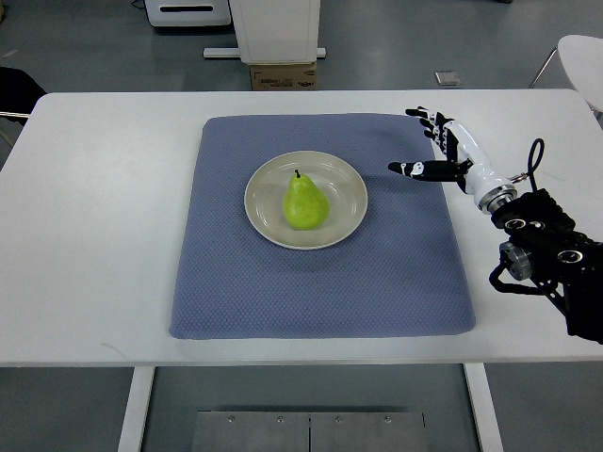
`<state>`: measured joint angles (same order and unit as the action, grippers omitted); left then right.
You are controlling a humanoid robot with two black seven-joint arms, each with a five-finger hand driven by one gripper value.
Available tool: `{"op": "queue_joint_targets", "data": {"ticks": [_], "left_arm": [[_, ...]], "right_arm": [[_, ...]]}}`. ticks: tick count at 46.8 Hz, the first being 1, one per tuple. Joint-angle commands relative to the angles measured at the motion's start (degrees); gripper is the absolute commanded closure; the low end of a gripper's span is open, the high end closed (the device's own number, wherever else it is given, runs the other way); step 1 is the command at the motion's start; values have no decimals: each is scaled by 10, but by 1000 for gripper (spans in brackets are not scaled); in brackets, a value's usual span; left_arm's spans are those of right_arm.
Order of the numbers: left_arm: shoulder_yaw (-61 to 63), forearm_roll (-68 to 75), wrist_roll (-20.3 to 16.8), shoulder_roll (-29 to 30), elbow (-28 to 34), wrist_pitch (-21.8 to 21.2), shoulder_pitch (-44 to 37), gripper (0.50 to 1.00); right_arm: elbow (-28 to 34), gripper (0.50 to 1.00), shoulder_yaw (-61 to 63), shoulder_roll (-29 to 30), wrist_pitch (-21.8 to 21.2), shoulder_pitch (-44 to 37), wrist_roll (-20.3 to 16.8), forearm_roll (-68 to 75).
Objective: Place pear on plate with right hand
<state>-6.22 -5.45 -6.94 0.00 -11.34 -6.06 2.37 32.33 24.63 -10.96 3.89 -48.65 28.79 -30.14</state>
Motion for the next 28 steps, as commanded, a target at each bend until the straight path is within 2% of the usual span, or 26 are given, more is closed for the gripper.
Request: {"op": "queue_joint_targets", "data": {"ticks": [1,12,18,28], "left_arm": [[0,0,0,0,0,0,0,500],[1,0,0,0,0,0,0,500],[0,0,0,0,0,0,0,500],[1,0,0,0,0,0,0,500]], "right_arm": [[-5,502,32,1,1,7,-18,1],[-6,502,131,23,12,18,-75,7],[-5,500,184,32,21,22,-78,20],[-4,500,188,34,21,24,-77,20]]}}
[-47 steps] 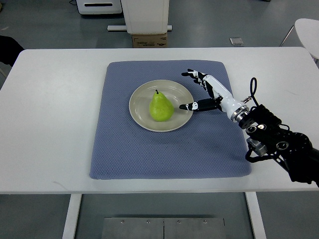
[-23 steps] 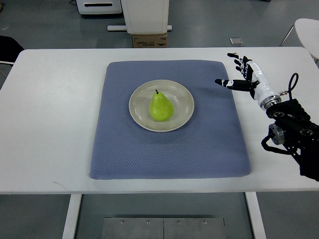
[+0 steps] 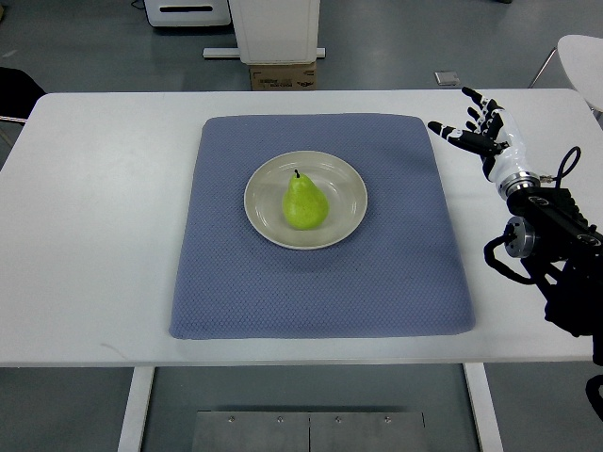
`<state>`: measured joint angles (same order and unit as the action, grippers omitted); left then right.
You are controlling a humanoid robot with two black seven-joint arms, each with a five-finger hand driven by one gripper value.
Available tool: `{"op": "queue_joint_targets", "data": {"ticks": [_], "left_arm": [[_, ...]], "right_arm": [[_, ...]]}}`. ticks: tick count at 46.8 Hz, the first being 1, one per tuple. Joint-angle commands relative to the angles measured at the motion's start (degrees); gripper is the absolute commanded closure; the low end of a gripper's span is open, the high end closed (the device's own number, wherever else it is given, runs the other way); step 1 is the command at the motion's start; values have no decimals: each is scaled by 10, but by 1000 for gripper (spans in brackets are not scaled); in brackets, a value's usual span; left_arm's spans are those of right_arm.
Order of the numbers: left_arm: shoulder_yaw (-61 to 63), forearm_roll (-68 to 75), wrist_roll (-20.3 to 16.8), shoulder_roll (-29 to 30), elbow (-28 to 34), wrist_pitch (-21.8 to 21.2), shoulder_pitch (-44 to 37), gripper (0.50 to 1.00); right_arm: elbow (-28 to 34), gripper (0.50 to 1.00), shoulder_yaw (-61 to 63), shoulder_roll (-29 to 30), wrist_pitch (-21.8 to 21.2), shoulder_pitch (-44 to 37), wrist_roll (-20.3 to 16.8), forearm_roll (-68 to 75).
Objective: Place pear on plate with right hand
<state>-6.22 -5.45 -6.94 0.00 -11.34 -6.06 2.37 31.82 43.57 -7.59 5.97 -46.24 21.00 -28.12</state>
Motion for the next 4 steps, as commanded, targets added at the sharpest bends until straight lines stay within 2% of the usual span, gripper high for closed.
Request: {"op": "queue_joint_targets", "data": {"ticks": [1,4], "left_arm": [[0,0,0,0,0,0,0,500],[0,0,0,0,0,0,0,500]], "right_arm": [[2,500,-2,1,0,1,1,0],[3,500,-2,4,0,4,2,0]]}}
